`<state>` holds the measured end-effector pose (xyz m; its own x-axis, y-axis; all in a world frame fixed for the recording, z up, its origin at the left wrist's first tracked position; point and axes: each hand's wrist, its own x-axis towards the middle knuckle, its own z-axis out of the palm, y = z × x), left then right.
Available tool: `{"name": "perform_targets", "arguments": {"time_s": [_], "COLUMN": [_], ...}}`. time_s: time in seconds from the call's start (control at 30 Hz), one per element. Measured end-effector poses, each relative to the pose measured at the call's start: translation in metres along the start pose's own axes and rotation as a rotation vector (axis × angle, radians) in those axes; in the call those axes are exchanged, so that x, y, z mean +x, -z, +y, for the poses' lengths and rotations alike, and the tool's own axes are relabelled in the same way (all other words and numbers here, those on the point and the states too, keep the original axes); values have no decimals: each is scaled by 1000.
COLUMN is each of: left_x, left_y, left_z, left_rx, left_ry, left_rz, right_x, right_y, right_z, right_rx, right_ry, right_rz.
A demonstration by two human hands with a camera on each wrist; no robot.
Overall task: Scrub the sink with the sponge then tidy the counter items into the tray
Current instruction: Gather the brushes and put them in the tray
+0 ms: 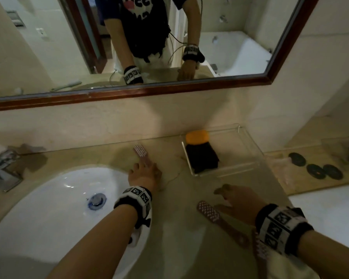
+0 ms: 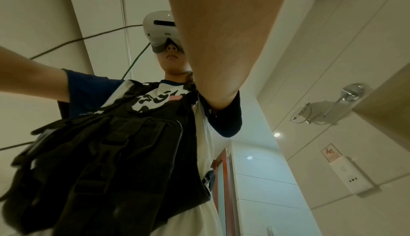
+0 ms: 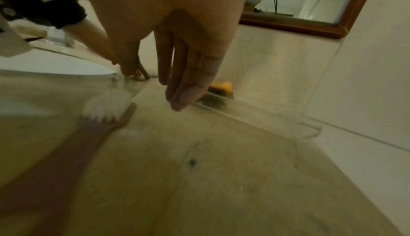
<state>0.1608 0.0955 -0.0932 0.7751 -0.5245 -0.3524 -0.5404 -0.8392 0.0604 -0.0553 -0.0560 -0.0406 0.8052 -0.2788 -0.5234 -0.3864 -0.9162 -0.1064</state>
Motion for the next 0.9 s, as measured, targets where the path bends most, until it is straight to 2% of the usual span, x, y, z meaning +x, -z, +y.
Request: {"name": "perform_targets", "arguments": {"time_s": [0.1, 0.23, 0.67, 0.77, 0.9], "left_x": [-3, -16, -52, -40, -16], "left_y": [-4, -8, -23, -14, -8], "left_z": [2, 3, -2, -4, -2], "left_rx": [8, 74, 89, -51, -134], "left_ry": [2, -50, -215, -126, 98], "left_rz": [-5, 56, 129, 216, 116], "right_x": [-5, -10, -5, -3, 1], "right_y": [-22, -37, -42, -40, -39], "right_z": [-8, -15, -31, -30, -32], "right_rx": [30, 14, 105, 99, 116], "right_ry": [-80, -95, -203, -209, -243], "right_rz": [-75, -114, -3, 5, -13]}}
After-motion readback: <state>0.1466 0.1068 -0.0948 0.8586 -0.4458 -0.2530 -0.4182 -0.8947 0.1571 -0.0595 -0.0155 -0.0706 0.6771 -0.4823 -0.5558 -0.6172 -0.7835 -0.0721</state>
